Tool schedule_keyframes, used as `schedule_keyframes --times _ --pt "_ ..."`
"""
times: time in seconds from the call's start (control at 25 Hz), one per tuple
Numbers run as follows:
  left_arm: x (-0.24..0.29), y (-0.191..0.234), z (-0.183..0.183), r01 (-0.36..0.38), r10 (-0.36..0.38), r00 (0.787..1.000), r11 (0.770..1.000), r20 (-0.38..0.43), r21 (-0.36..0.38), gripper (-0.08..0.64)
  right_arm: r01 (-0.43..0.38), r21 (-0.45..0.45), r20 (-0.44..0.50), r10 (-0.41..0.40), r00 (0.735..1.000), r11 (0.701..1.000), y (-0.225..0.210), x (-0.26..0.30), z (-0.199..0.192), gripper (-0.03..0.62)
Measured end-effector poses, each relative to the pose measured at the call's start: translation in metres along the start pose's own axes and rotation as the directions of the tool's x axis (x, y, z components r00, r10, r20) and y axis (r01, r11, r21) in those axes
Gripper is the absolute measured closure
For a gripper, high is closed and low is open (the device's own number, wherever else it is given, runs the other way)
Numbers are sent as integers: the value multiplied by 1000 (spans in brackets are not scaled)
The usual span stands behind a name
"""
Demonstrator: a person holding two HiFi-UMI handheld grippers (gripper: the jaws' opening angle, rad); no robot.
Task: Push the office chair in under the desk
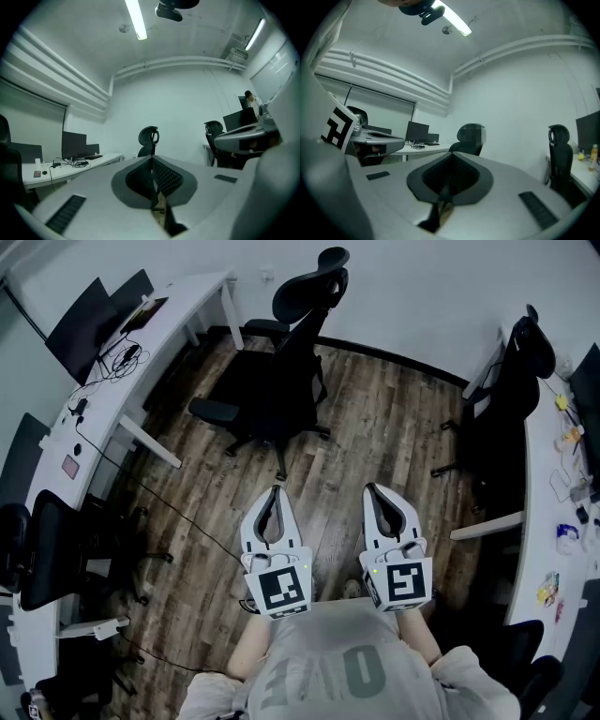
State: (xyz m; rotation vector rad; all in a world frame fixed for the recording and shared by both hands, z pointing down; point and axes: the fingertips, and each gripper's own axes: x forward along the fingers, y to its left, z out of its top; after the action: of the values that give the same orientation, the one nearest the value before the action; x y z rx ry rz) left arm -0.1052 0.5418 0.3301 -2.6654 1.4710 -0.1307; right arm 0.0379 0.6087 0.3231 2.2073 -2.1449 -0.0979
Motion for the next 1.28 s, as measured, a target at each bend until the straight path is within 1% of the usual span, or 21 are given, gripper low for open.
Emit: schedule_keyframes --times 0.12,0.24,0.4,0.48,0.6,0.68,0.76,0.84,0.96,1.04,1.16,1.28 --pt "8 2 5 -5 6 999 1000 38 -28 545 6 -5 -2 -6 1000 1000 -4 6 -3 572" --pt "15 6 3 6 -5 999 1000 43 -30 545 21 -8 -10 -21 1000 1000 -4 12 -7 572" --pt "31 13 -3 48 -47 998 999 35 -16 545 63 -10 -17 -63 998 998 -6 23 -11 572" --pt "41 13 -5 76 -75 996 997 44 -21 545 93 -7 -15 -93 996 996 -10 27 -15 572" --pt "59 10 -11 118 -116 992 993 52 -25 545 144 24 -3 -144 990 989 -21 34 -24 572" --pt "75 10 -13 131 -130 990 991 63 -20 545 168 20 -9 -167 986 986 -28 43 -31 572" --pt "90 10 -14 131 -128 989 991 68 -38 545 175 5 -26 -175 984 984 -37 53 -37 572" --pt "110 7 -13 131 -128 990 990 63 -48 545 174 8 -34 -173 984 985 -50 68 -40 572" --pt "151 -5 -6 122 -119 990 992 70 -39 545 151 33 -22 -150 988 988 -82 99 -44 572" --pt "183 -15 -3 97 -94 993 995 75 -37 545 119 43 -14 -118 993 992 -110 127 -51 572" --pt "237 -23 0 9 -5 997 999 75 -50 545 43 49 -8 -42 999 998 -158 184 -63 572" --pt "292 -32 6 -94 98 992 994 76 -53 545 -66 28 8 66 998 997 -207 247 -62 572"
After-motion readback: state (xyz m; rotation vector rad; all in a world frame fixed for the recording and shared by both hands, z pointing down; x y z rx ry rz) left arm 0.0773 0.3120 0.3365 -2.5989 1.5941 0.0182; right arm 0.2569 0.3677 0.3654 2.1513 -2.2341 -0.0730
